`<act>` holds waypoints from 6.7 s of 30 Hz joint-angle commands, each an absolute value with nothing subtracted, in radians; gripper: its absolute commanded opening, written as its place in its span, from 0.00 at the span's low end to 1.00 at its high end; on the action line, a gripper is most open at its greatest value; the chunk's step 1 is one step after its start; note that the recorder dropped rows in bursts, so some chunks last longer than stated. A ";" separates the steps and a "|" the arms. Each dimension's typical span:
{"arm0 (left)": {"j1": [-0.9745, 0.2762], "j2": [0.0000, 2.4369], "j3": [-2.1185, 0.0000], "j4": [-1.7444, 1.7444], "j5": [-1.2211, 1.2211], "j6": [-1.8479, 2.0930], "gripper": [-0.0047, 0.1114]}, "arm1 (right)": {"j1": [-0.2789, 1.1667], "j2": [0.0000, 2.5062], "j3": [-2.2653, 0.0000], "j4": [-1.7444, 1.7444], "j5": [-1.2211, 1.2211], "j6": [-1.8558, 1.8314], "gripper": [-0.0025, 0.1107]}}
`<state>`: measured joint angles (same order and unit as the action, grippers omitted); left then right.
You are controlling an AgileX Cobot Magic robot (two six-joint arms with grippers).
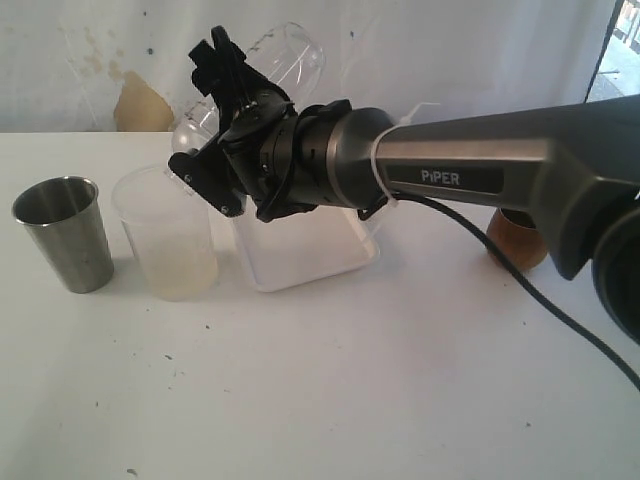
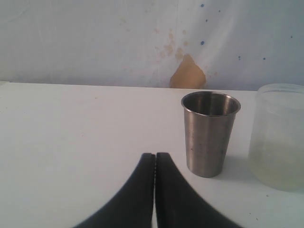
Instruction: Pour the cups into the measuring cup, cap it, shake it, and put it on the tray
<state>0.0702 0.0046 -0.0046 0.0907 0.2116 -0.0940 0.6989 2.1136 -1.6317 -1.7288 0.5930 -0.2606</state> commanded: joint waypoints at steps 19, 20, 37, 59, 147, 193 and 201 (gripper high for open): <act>0.067 0.000 0.000 0.090 0.203 -0.097 0.05 | 0.708 2.107 -1.644 -1.744 0.609 -0.268 0.02; 0.067 0.000 0.000 0.090 0.203 -0.097 0.05 | 0.708 2.107 -1.644 -1.744 0.611 -0.268 0.02; 0.067 0.000 0.000 0.090 0.203 -0.097 0.05 | 0.720 2.107 -1.644 -1.744 0.584 -0.268 0.02; 0.067 0.000 0.000 0.090 0.203 -0.097 0.05 | 0.717 2.107 -1.644 -1.744 0.601 -0.182 0.02; 0.067 0.000 0.000 0.090 0.203 -0.097 0.05 | 0.309 2.072 -1.314 -0.847 -0.674 0.706 0.02; 0.067 0.000 0.000 0.090 0.203 -0.097 0.05 | 0.309 2.153 -1.316 -0.805 -0.583 0.501 0.85; 0.067 0.000 0.000 0.090 0.203 -0.097 0.05 | 0.307 2.095 -1.316 -0.805 -0.581 0.501 0.85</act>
